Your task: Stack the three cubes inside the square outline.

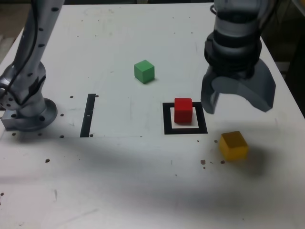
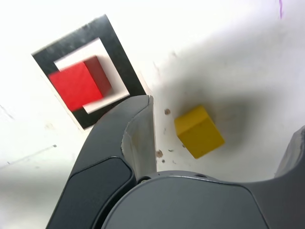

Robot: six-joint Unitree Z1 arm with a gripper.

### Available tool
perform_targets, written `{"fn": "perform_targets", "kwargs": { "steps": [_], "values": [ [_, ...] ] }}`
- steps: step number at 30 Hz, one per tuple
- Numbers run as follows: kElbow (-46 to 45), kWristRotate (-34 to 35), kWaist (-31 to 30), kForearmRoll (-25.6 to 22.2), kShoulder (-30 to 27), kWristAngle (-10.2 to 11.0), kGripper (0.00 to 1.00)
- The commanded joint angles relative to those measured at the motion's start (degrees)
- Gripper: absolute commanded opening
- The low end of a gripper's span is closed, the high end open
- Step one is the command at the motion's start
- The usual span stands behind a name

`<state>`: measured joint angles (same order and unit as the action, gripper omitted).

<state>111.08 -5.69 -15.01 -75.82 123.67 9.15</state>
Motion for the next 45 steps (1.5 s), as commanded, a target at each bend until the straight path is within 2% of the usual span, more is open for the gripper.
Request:
{"fn": "perform_targets", "kwargs": {
  "steps": [1,8,18,23,31,37,41,45],
  "values": [
    [0.47,0.91,-0.44,-0.66,0.7,-0.22,0.99],
    [1.72,7.76,-1.45,-3.39,1.99,-1.79,0.99],
    [2.95,20.6,-1.6,-4.93,3.56,-9.23,0.99],
    [3.49,22.95,-1.47,-5.62,4.72,-11.51,0.99],
    [6.17,23.23,-0.22,-5.88,8.74,-13.22,0.97],
    [7.73,22.77,1.19,-6.52,11.58,-14.18,0.92],
    [8.13,22.65,1.88,-7.21,12.56,-14.63,0.84],
    [8.83,22.72,2.15,-8.13,13.24,-14.83,0.7]
  ]
}}
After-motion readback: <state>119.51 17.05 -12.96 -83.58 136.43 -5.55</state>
